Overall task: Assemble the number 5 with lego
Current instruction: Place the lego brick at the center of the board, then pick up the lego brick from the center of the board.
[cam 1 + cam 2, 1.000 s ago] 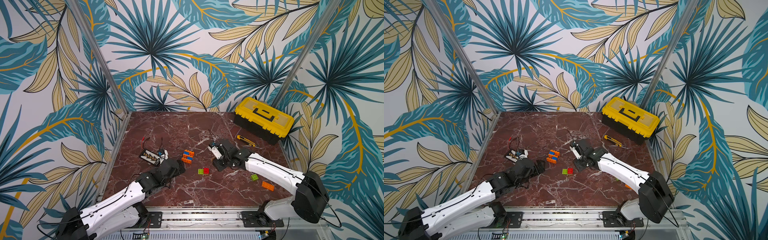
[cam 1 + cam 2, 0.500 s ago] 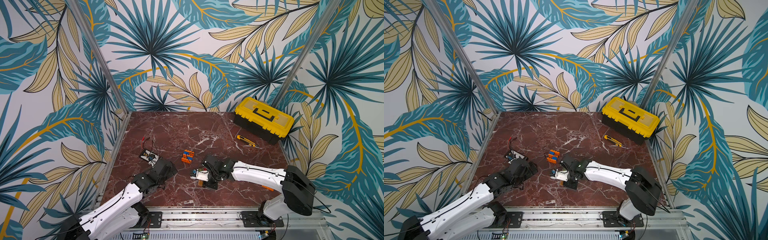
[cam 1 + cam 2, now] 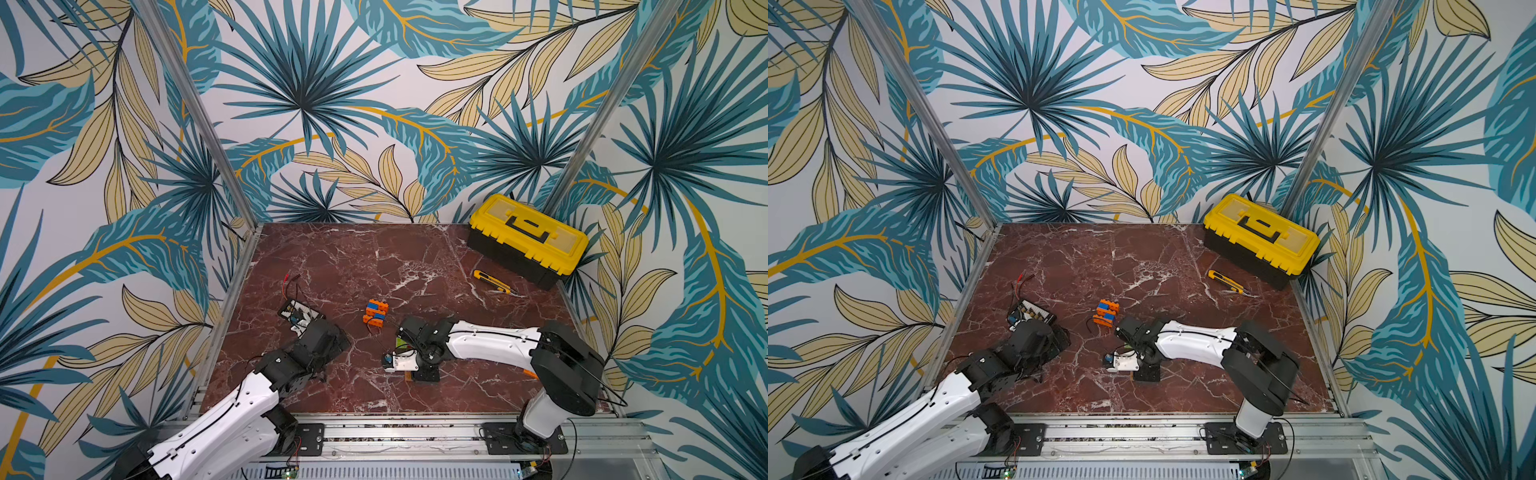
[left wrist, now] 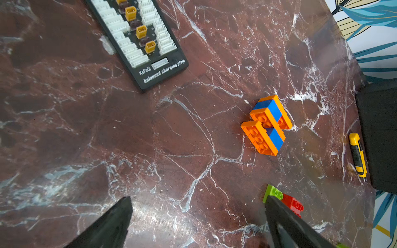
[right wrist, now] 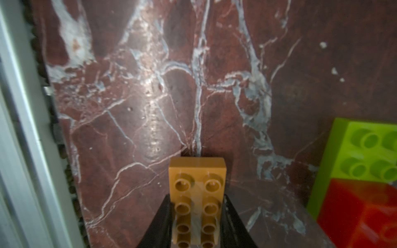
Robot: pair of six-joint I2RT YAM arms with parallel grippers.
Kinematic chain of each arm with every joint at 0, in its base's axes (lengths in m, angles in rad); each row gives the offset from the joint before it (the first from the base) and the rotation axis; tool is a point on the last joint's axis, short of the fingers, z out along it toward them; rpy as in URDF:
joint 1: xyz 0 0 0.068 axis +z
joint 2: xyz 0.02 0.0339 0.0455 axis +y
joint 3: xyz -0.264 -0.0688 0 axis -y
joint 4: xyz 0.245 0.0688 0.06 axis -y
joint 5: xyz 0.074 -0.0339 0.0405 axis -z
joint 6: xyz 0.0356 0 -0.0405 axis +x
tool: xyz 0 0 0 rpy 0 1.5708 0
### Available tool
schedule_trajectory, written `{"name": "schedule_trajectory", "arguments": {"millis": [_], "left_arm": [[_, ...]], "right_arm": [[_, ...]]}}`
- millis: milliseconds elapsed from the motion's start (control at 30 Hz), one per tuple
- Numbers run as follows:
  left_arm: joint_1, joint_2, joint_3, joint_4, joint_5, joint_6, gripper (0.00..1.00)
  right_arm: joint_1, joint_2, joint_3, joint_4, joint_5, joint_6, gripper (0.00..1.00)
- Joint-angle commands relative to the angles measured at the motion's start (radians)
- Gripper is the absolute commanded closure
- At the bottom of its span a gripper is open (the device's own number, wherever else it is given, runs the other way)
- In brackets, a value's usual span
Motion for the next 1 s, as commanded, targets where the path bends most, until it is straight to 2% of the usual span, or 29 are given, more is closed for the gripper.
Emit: {"name": "schedule_trajectory", "arguments": {"millis": [0,100,233,267,333,467,533,600,667,700,800,833,900,967], "left_arm": [[0.007,-0.015,-0.025,-0.021,-0.016,-0.011,0.0],[0.007,-0.015,-0.025,-0.019,-0.017,-0.006,0.0],[0.007,-0.018,-0.027,-0.008,-0.009,0.005,0.0],[0.007,-0.022,-0.028,-0.006,-0.006,0.011,0.0],[0.008,-0.026,-0.028,0.013,0.006,0.034,0.0],[0.007,-0.042,-0.028,0.032,0.018,0.056,0.0],[0.007,-0.05,-0.031,0.053,0.034,0.074,0.0],[0.006,-0.055,-0.037,0.097,0.063,0.099,0.0],[0.007,-0.052,-0.043,0.154,0.106,0.122,0.0],[0.007,-0.043,-0.044,0.186,0.125,0.127,0.0],[0.006,0.007,-0.03,0.256,0.19,0.158,0.0],[0.005,0.032,-0.015,0.262,0.201,0.166,0.0],[0.0,0.098,0.021,0.288,0.272,0.188,0.0],[-0.022,0.164,0.062,0.307,0.299,0.212,0.0]], "right_arm": [[0.007,0.024,0.012,0.019,0.057,-0.022,0.68],[0.009,0.027,0.009,0.04,0.04,-0.031,0.66],[0.011,0.026,0.017,0.047,0.047,-0.014,0.59],[0.012,0.023,0.021,0.035,0.042,-0.008,0.54],[0.013,-0.004,0.023,0.025,0.048,0.001,0.35],[0.014,-0.129,-0.007,0.091,0.076,0.096,0.31],[0.012,-0.225,-0.037,0.178,0.134,0.243,0.31],[0.005,-0.3,-0.057,0.234,0.269,0.5,0.33],[-0.024,-0.346,-0.048,0.204,0.4,0.746,0.33],[-0.062,-0.368,-0.04,0.151,0.404,0.864,0.29],[-0.253,-0.434,-0.085,0.051,0.304,1.201,0.29],[-0.307,-0.464,-0.126,0.029,0.305,1.273,0.3],[-0.422,-0.536,-0.201,-0.034,0.304,1.377,0.31],[-0.531,-0.592,-0.259,-0.074,0.264,1.386,0.3]]}}
